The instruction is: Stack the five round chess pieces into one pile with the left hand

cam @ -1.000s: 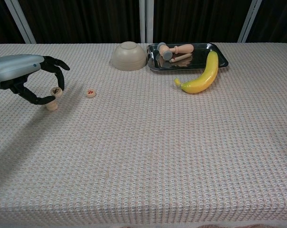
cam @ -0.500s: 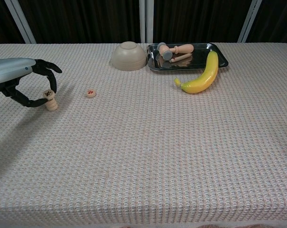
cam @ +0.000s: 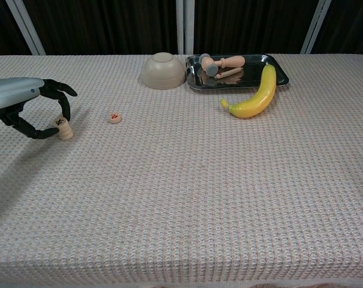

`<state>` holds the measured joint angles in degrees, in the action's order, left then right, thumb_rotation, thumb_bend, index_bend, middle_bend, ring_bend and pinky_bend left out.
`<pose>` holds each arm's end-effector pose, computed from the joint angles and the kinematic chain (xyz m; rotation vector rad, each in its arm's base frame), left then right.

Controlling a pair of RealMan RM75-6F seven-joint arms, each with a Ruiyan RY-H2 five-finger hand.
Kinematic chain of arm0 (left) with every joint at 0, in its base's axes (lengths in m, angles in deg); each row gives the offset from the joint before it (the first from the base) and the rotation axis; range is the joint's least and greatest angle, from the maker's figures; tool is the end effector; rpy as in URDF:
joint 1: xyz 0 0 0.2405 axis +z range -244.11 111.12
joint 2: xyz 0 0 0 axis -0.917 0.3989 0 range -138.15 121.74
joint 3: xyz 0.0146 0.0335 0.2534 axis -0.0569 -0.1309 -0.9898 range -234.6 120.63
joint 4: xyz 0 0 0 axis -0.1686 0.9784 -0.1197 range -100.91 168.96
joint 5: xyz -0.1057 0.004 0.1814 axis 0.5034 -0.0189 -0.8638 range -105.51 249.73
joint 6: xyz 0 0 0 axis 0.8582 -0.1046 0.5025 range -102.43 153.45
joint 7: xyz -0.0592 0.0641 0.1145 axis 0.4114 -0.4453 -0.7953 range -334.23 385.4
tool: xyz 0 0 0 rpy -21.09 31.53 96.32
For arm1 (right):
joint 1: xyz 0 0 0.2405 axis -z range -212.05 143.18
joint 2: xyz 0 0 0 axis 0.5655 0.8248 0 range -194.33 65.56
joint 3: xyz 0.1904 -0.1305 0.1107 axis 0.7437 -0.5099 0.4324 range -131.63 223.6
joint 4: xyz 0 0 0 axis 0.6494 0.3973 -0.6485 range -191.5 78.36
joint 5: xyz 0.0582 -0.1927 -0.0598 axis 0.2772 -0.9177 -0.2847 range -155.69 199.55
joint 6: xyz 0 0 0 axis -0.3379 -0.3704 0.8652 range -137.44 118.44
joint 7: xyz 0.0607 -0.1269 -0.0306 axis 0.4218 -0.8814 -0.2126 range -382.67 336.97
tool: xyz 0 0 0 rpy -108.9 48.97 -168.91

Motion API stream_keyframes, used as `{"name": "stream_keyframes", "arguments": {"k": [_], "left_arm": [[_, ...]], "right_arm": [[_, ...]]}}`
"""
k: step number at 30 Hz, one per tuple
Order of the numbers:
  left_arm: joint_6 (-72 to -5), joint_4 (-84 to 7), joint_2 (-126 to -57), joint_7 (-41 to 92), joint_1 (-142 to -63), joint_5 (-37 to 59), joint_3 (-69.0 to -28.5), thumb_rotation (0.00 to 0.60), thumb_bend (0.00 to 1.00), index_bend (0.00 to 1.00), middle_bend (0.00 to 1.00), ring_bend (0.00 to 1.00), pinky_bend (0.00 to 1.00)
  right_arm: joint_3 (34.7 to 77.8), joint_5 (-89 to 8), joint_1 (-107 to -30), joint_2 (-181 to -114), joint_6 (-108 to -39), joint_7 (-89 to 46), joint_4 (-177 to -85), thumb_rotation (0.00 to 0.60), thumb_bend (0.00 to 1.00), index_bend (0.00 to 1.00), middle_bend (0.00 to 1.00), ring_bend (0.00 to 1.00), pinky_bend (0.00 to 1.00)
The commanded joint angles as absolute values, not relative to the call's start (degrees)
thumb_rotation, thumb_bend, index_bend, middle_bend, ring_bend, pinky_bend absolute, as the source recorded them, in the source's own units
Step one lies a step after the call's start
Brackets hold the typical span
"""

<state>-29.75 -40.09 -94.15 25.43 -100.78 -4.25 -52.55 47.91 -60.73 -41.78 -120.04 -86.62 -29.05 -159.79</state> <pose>-0.2380 0.3265 0.0033 -1.8267 -1.0458 -0.8798 -0.2912 -0.1859 0.1695 1.4849 -0.9621 0.7698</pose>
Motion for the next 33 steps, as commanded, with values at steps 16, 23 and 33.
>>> {"name": "stream_keyframes", "arguments": {"k": [16,23,33], "left_arm": [[-30.6,-41.2,-93.4,26.1,-100.5,-5.1,-52.4,0.600,0.38,0.34,0.10,0.00,0.00],[-32.4,-46.2,-93.5,23.9,-101.5,-6.5,-51.1,0.600,0.36,0.34,0.10,0.00,0.00],[-28.1,-49.0,-98.8,9.8,-106.3,4.3,-46.4,0.600,0.35,0.34,0.10,0.00,0.00]], "right_arm": [[47.9,-60.5,-41.9,-120.1,-86.3,-29.4,-159.8,0.600,0.14,0.00,0.00,0.00,0.00],[47.8,-60.3,-42.1,-120.4,-85.8,-29.8,-159.7,0.600,0.14,0.00,0.00,0.00,0.00],[47.8,-60.2,-42.2,-120.3,-85.4,-29.1,-159.5,0.600,0.14,0.00,0.00,0.00,0.00]]}}
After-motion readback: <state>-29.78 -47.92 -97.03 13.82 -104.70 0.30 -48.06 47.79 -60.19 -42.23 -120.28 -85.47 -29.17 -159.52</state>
